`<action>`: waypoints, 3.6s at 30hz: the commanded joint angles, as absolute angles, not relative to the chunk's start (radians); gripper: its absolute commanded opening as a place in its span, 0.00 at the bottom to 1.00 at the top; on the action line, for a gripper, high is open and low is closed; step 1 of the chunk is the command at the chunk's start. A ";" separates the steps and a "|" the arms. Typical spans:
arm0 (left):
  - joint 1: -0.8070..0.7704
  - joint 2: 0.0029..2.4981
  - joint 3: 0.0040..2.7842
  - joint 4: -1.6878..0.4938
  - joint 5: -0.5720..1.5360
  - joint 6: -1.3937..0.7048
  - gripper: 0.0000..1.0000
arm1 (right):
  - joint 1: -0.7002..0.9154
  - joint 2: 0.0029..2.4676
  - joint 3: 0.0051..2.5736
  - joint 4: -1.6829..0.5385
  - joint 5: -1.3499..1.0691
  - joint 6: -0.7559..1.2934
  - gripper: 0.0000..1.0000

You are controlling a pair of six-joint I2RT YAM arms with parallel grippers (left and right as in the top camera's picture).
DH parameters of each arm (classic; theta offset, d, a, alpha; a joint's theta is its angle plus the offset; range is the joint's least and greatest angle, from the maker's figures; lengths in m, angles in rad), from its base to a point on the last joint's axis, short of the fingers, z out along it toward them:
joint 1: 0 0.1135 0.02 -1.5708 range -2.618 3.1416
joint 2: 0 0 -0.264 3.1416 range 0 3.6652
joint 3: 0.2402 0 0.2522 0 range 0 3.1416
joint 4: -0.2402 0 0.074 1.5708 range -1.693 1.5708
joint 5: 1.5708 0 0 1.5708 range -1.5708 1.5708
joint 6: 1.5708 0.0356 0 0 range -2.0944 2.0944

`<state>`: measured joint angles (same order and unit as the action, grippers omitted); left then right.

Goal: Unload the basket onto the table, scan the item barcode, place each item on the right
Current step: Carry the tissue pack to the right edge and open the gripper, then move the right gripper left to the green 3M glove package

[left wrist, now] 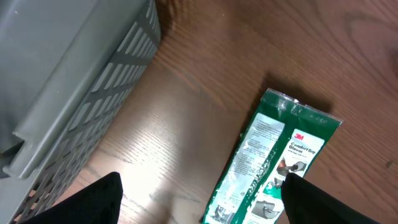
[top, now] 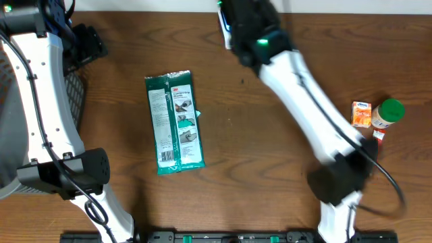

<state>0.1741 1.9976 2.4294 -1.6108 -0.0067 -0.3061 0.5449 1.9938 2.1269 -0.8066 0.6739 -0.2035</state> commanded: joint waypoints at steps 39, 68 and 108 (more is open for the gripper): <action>0.178 2.005 2.434 -1.667 -0.020 -0.292 0.82 | -0.036 1.703 1.518 -1.281 0.414 0.460 0.01; 0.178 2.005 2.434 -1.667 -0.020 -0.292 0.82 | -0.176 1.703 1.184 -0.980 0.412 0.455 0.99; 0.178 2.005 2.434 -1.667 -0.020 -0.292 0.82 | 0.651 1.704 1.184 -0.397 -0.263 0.305 0.99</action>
